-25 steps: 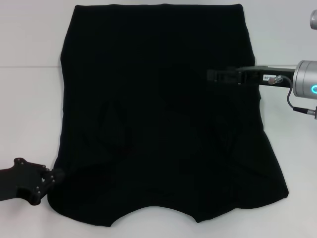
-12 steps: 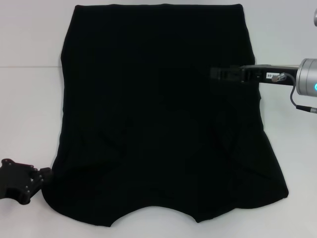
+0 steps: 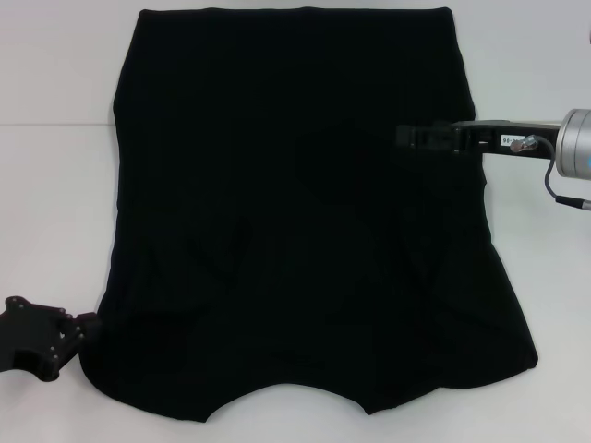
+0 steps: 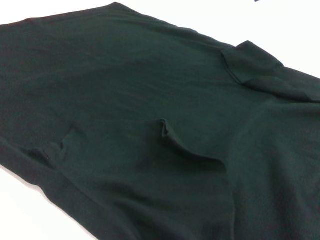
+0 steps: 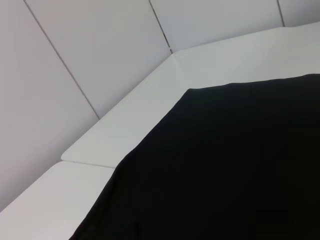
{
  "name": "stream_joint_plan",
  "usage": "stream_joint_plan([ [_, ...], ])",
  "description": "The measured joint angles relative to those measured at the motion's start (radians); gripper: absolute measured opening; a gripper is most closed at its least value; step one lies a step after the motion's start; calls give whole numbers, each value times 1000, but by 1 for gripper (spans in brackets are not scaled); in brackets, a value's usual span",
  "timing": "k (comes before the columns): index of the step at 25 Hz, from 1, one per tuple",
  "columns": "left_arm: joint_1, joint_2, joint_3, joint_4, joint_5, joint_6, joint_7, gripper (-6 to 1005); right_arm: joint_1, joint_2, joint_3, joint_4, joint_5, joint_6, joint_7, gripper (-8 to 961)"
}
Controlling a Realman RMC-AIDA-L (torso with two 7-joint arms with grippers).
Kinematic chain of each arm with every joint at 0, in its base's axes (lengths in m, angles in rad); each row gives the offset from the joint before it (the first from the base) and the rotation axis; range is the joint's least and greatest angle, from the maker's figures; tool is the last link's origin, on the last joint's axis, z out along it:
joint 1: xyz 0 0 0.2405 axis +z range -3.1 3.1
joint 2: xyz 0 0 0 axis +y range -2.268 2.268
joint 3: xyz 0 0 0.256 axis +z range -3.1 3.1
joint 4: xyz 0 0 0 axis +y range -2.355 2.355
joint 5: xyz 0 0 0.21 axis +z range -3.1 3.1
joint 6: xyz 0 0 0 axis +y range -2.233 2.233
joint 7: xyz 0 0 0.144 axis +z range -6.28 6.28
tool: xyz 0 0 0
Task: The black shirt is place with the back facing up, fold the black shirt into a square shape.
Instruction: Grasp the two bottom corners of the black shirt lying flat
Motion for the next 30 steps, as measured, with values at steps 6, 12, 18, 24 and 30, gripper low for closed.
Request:
stream_joint_plan([
  [6, 3, 1, -4, 3, 4, 1, -5, 32, -9, -12, -1, 3, -5, 2, 28, 852],
  [12, 9, 2, -4, 8, 14, 11, -13, 32, -32, -30, -2, 2, -5, 6, 75, 853],
  [18, 12, 2, -13, 10, 11, 15, -7, 32, -42, -45, -2, 2, -7, 7, 127, 853],
  [24, 13, 2, -15, 3, 6, 4, -5, 32, -48, -52, -1, 4, -7, 7, 132, 854],
  [30, 2, 1, -7, -13, 5, 3, -3, 32, -47, -46, -2, 0, -7, 8, 131, 854],
])
